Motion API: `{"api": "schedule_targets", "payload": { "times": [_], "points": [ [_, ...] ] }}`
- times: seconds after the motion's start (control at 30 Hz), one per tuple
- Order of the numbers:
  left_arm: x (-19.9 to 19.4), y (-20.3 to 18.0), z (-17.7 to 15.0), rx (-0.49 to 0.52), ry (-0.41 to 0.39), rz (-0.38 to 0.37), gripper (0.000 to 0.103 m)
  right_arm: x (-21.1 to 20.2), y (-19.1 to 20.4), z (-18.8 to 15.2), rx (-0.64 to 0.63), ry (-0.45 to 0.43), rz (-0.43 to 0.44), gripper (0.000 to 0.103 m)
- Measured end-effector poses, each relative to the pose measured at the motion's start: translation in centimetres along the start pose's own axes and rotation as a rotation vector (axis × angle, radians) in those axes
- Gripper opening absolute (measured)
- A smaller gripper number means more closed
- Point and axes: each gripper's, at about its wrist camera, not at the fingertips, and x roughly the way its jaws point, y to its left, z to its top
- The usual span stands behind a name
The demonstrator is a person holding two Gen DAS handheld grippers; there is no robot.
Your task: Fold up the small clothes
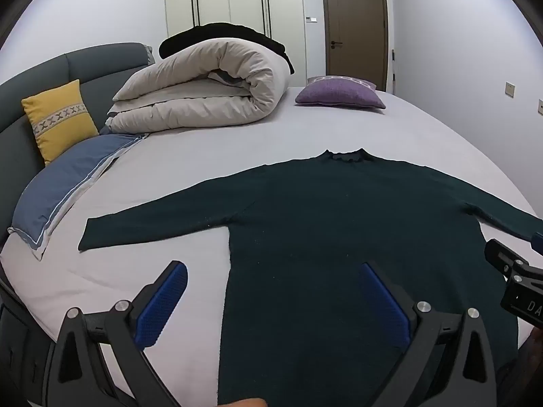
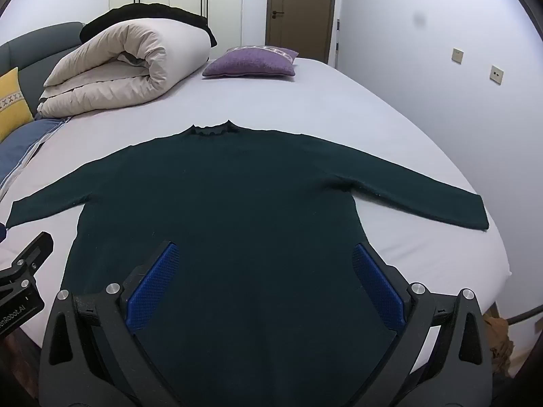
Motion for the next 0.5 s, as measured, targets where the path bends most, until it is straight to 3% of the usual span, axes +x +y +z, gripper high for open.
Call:
{"api": "schedule_targets", "payload": {
  "times": [0.5],
  "points": [
    [-0.2, 0.6, -0.4, -0.030, -0.003, -0.007, 0.103, 0.0, 0.5, -0.3, 0.004, 0.013, 0.009, 0.103]
  ]
}}
